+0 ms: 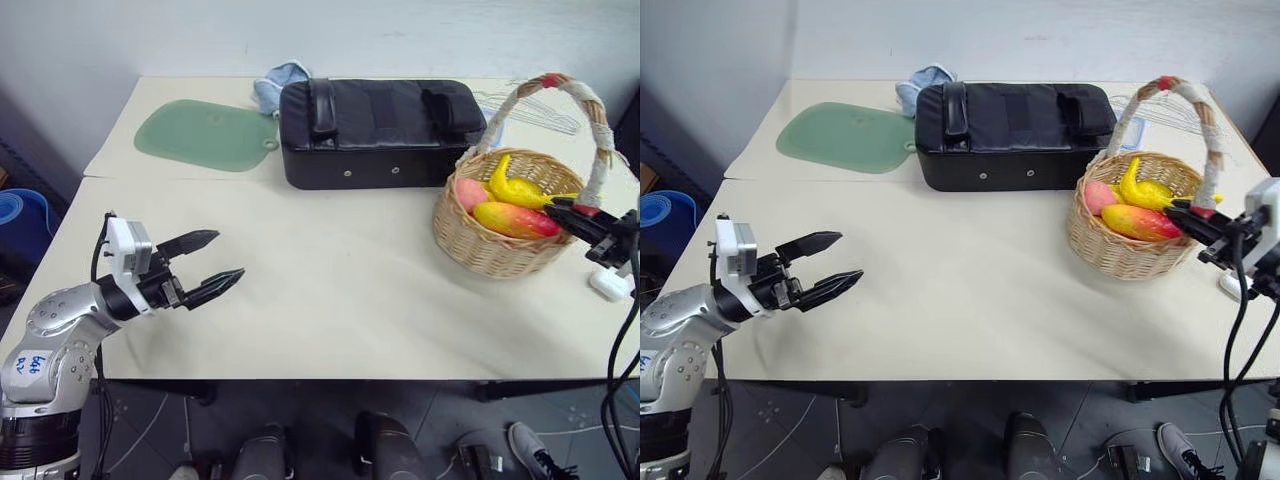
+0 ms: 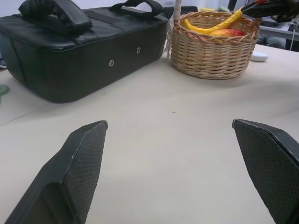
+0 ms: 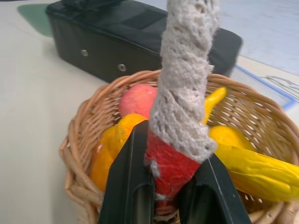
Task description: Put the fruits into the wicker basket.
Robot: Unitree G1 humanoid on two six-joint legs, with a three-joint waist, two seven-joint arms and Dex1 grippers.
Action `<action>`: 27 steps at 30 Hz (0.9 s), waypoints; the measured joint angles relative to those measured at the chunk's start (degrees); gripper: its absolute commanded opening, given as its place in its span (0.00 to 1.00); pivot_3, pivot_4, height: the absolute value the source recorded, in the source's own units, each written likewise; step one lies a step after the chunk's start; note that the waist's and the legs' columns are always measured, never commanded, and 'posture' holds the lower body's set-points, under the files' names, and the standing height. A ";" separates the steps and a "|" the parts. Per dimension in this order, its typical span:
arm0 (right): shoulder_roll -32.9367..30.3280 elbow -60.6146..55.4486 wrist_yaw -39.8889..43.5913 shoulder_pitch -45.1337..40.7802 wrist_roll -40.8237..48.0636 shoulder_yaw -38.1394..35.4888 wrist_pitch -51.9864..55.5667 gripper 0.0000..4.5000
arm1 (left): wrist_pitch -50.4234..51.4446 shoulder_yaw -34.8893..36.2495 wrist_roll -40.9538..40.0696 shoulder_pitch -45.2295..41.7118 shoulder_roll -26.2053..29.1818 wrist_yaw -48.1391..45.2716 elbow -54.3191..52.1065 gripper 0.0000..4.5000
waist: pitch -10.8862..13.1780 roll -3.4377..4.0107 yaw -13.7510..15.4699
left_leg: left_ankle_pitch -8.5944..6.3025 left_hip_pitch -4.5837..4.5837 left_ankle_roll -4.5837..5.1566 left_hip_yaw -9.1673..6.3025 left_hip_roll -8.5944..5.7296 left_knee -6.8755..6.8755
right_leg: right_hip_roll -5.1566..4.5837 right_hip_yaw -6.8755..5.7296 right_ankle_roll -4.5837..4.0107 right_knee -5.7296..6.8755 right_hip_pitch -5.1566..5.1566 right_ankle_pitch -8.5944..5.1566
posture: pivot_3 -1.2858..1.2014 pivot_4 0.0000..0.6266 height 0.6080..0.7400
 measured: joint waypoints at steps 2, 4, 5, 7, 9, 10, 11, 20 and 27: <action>-0.10 6.84 -0.70 -3.18 -1.20 0.09 -2.89 0.05 | 0.00 -0.04 0.08 -0.59 0.02 -0.25 0.22 1.00 | 0.00 -0.01 -0.12 | 0.02 0.02 0.03 0.03 0.00 0.03 | -0.03 0.04 0.01 -0.01 0.01 0.00 | 0.52 0.24 1.00; -0.15 13.17 -1.76 -6.62 -2.30 0.25 -4.96 0.05 | 0.23 -0.38 0.03 -1.35 0.22 -0.91 0.30 1.00 | 0.01 -0.01 -0.42 | 0.04 0.02 0.06 0.04 0.03 0.04 | -0.09 0.07 0.01 -0.02 0.01 0.01 | 0.52 0.24 1.00; -0.15 16.09 -1.97 -8.28 -2.95 0.47 -5.97 0.05 | 0.52 -0.52 -0.02 -1.60 0.35 -1.25 0.29 1.00 | 0.01 -0.01 -0.46 | 0.04 0.02 0.07 0.04 0.04 0.04 | -0.10 0.08 0.01 0.00 0.00 0.01 | 0.52 0.24 1.00; -0.42 19.86 -1.45 -9.95 -3.67 0.81 -8.28 0.05 | 0.88 -0.55 -0.05 -1.81 0.37 -1.45 0.29 1.00 | 0.01 -0.01 -0.53 | 0.04 0.02 0.06 0.04 0.11 0.02 | -0.09 0.05 0.02 0.04 0.04 0.01 | 0.52 0.24 1.00; -1.25 22.42 -0.77 -10.86 -4.29 1.53 -9.90 0.21 | 0.93 -0.66 -0.05 -2.05 0.37 -1.59 0.29 1.00 | 0.01 -0.01 -0.54 | 0.04 0.02 0.07 0.05 0.13 0.04 | -0.10 0.05 0.04 0.02 0.08 0.02 | 0.52 0.24 1.00; -1.97 23.46 -0.57 -10.87 -5.14 1.93 -10.45 0.28 | 0.93 -0.66 -0.04 -2.05 0.39 -1.90 0.30 1.00 | 0.01 -0.01 -0.50 | 0.04 0.02 0.07 0.05 0.12 0.04 | -0.10 0.05 0.06 0.00 0.09 0.03 | 0.52 0.24 1.00; -2.26 24.70 -0.43 -10.86 -5.79 2.43 -10.65 0.35 | 0.93 -0.66 -0.03 -2.03 0.39 -2.16 0.36 1.00 | 0.01 -0.01 -0.51 | 0.04 0.01 0.08 0.05 0.12 0.04 | -0.11 0.05 0.07 0.00 0.08 0.04 | 0.52 0.24 1.00; -5.70 20.83 0.55 -3.34 -5.03 -0.11 -10.89 1.00 | 0.20 -1.61 0.49 -2.16 0.26 -3.31 2.45 1.00 | 0.02 0.02 -0.42 | 0.04 0.00 0.08 0.04 0.13 0.01 | -0.11 0.08 0.07 -0.02 0.05 0.04 | 0.52 0.24 1.00; -9.67 6.95 6.56 14.85 -3.60 -7.91 -14.27 1.00 | -3.12 -3.19 3.72 -0.30 2.73 -8.42 6.66 1.00 | 0.02 0.02 -0.54 | 0.02 0.06 0.07 0.07 0.13 -0.03 | -0.12 0.10 0.08 -0.23 0.05 0.04 | 0.52 0.24 1.00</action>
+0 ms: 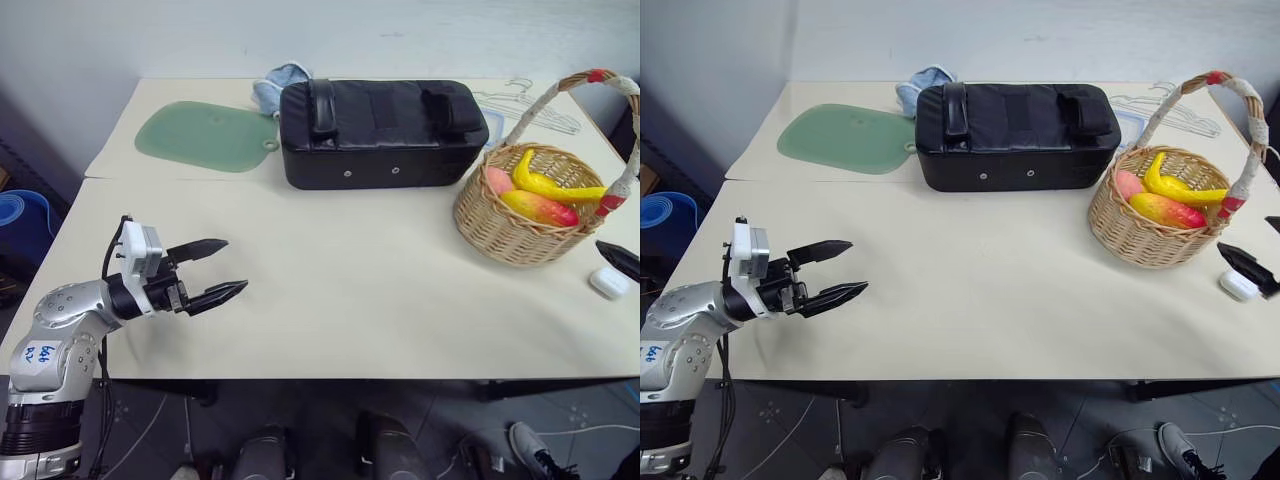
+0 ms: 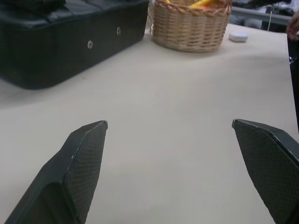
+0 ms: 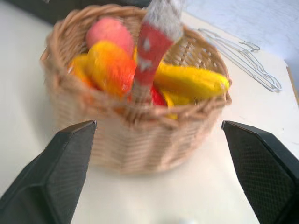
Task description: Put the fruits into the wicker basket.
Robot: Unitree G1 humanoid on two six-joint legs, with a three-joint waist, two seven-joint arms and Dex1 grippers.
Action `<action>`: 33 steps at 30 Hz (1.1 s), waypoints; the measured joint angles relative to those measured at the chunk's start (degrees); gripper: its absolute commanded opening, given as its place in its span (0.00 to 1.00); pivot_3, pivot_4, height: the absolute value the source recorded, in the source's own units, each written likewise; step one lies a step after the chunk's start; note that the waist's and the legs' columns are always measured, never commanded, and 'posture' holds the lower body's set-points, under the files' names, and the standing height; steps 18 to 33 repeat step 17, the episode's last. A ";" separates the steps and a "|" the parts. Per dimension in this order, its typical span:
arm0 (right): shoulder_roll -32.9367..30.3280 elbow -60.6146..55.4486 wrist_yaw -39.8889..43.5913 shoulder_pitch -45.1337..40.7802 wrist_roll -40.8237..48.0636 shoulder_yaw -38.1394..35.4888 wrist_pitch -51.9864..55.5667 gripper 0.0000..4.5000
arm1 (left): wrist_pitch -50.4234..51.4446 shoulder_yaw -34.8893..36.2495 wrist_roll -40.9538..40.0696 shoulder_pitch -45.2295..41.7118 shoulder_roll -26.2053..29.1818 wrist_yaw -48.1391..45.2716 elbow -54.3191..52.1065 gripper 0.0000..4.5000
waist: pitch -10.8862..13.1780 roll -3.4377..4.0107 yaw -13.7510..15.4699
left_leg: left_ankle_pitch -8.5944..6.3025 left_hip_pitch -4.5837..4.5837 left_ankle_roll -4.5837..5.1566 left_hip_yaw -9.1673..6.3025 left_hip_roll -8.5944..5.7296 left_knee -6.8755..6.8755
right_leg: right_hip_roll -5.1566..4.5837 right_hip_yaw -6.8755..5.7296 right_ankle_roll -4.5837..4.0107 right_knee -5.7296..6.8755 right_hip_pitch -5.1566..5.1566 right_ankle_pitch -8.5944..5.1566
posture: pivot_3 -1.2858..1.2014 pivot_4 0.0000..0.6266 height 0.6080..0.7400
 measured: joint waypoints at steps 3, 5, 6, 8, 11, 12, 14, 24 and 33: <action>0.09 -7.83 5.14 7.60 1.67 -1.51 -0.39 1.00 | -1.24 0.04 0.76 3.05 2.48 -2.68 -0.17 1.00 | -0.01 0.01 -0.26 | -0.05 0.12 -0.07 0.08 0.13 -0.09 | 0.04 0.01 0.00 0.04 -0.03 0.00 | 0.52 0.24 1.00; 0.92 -15.44 9.25 12.18 3.32 -0.59 -0.02 1.00 | -2.99 0.07 2.50 5.81 4.16 -4.03 -0.09 1.00 | -0.01 0.01 -0.37 | -0.09 0.17 -0.12 0.15 0.24 -0.10 | 0.09 -0.02 -0.03 0.04 -0.04 0.00 | 0.52 0.24 1.00; 2.40 -19.40 11.01 13.04 4.23 1.06 -0.15 1.00 | -4.75 0.16 3.68 6.99 4.20 -4.24 -0.06 1.00 | -0.02 -0.01 -0.36 | -0.10 0.18 -0.12 0.17 0.28 -0.08 | 0.11 -0.04 -0.08 0.03 -0.03 0.03 | 0.52 0.24 1.00; 5.82 -23.90 12.75 12.15 4.79 6.27 -1.75 1.00 | -8.57 0.12 6.41 7.38 3.53 -3.11 0.02 1.00 | -0.01 -0.09 -0.13 | -0.12 0.15 -0.09 0.18 0.32 0.01 | 0.10 -0.07 -0.17 0.00 -0.03 0.08 | 0.52 0.24 1.00; 9.45 -24.57 14.52 8.97 3.80 12.91 -4.66 1.00 | -13.03 0.49 10.04 7.61 3.03 -0.17 0.10 1.00 | -0.01 -0.08 0.22 | -0.15 0.14 -0.03 0.19 0.21 0.03 | -0.03 -0.06 -0.18 -0.01 -0.05 0.13 | 0.52 0.24 1.00; 10.70 -24.36 15.09 6.97 3.08 15.51 -5.87 1.00 | -14.19 0.59 10.82 7.88 2.83 0.59 0.05 1.00 | -0.01 -0.08 0.26 | -0.15 0.11 -0.02 0.20 0.21 0.04 | -0.04 -0.06 -0.18 0.00 -0.06 0.14 | 0.52 0.24 1.00; 13.33 -21.63 15.93 2.32 1.24 20.33 -8.08 1.00 | -15.77 0.74 11.89 10.02 2.79 1.40 -0.49 1.00 | -0.02 -0.08 0.05 | -0.16 0.11 -0.01 0.23 0.24 0.04 | -0.02 -0.11 -0.18 0.11 -0.07 0.14 | 0.52 0.24 1.00; 16.03 -14.91 16.08 -2.28 -1.43 24.69 -10.75 1.00 | -16.93 0.74 12.44 13.32 2.28 2.15 -1.59 1.00 | -0.01 -0.08 0.02 | -0.16 0.09 -0.01 0.30 0.29 0.05 | -0.03 -0.28 -0.18 0.20 -0.12 0.14 | 0.52 0.24 1.00; 16.03 -14.91 16.08 -2.28 -1.43 24.69 -10.75 1.00 | -16.93 0.74 12.44 13.32 2.28 2.15 -1.59 1.00 | -0.01 -0.08 0.02 | -0.16 0.09 -0.01 0.30 0.29 0.05 | -0.03 -0.28 -0.18 0.20 -0.12 0.14 | 0.52 0.24 1.00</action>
